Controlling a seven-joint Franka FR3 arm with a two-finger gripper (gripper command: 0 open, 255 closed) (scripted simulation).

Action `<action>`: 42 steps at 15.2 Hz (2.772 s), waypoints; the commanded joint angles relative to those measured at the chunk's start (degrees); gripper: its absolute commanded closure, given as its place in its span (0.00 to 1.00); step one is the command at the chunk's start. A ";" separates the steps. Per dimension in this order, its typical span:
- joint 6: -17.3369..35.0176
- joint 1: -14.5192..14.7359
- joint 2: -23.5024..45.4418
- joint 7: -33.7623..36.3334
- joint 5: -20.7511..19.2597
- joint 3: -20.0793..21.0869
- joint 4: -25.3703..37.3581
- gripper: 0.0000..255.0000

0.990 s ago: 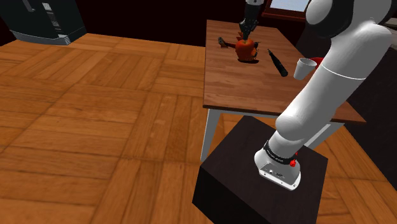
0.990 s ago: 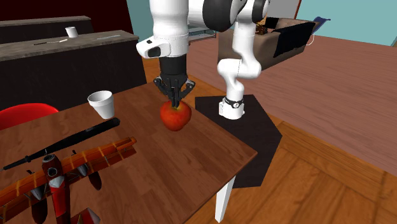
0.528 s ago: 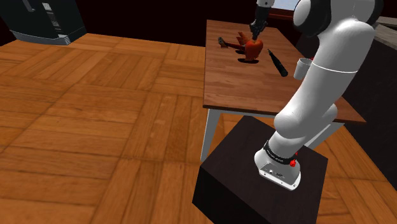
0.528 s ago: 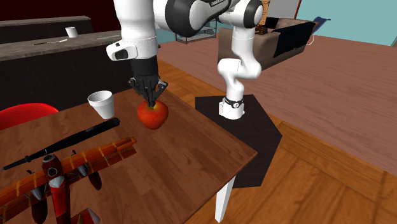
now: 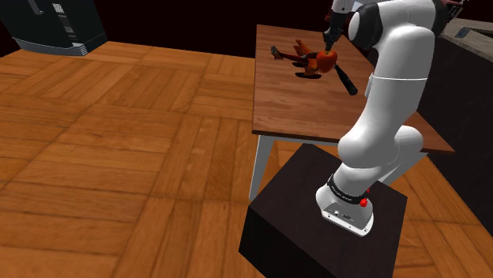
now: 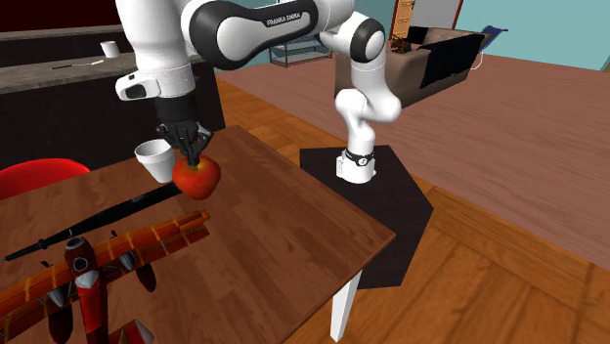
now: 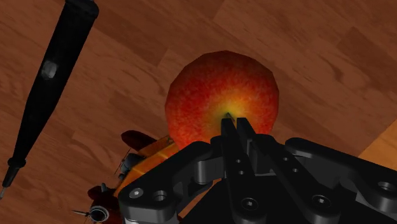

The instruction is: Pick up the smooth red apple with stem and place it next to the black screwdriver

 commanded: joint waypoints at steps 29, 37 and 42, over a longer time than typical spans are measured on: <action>10.90 -7.80 13.37 -7.83 5.46 0.29 1.81 1.00; 10.89 -7.80 13.38 -7.83 5.46 0.29 1.82 0.00; 7.38 -8.02 12.85 -7.53 5.17 0.11 4.89 0.00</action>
